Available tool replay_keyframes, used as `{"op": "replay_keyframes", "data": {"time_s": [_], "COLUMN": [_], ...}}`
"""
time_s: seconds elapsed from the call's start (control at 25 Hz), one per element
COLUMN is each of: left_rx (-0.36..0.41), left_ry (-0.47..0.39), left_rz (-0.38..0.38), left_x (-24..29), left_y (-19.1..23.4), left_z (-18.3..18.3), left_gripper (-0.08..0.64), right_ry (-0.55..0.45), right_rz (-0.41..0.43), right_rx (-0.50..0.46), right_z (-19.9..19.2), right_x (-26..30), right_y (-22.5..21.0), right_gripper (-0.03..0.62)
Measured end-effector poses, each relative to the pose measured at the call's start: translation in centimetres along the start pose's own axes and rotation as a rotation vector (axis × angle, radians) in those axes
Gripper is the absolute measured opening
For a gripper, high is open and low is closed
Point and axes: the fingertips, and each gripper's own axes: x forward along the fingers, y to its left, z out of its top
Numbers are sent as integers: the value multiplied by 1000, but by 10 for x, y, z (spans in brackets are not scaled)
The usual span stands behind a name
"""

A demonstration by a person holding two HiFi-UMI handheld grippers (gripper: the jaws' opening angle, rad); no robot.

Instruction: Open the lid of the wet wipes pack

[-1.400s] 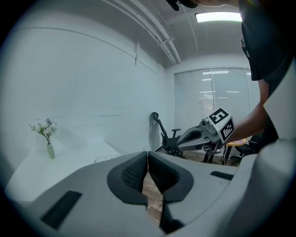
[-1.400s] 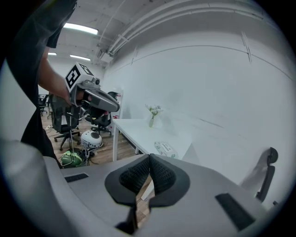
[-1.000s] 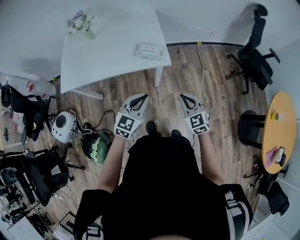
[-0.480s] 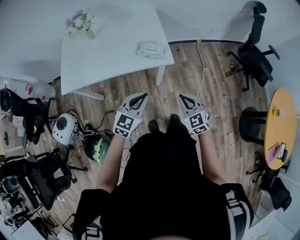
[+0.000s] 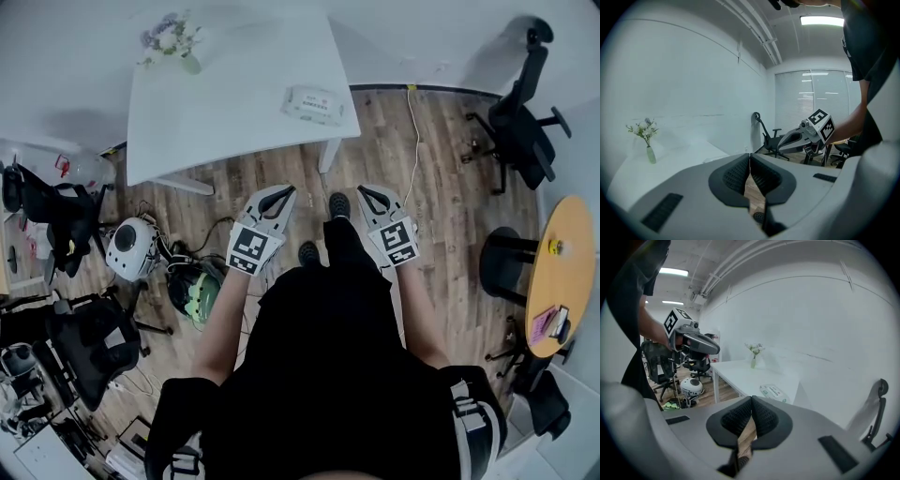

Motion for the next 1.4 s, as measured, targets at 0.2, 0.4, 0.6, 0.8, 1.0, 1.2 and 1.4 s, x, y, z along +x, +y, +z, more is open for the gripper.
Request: {"op": "replay_keyframes", "data": {"time_s": [0.2,0.4,0.6,0.8,1.0,1.2,1.4], "left_rx": [-18,-46,-74,-112,-162,-189,-208], "left_ry": [18,34,45,58,76,86,83], "left_rz": [18,46,83,126,193,255,307], "left_x": [28,72,120,155,172,184,186], "left_y": [21,45,68,87,106,118,121], "left_z": [3,11,21,26,24,23,20], "left_gripper": [25,25,25,25,25,25,25], "right_ry": [12,15,12,8,-7,-100,-95], "right_rz": [43,80,136,221,310,436,488], "right_rx": [14,15,-8,-29,-26,193,177], "right_z": [0,-1,6,14,23,35,32], "right_x": [26,55,87,122,151,167,179], "right_y": [-24,-68,-117,-149,-166,-179,-179], "right_gripper": [15,15,15,15,15,15,16]}}
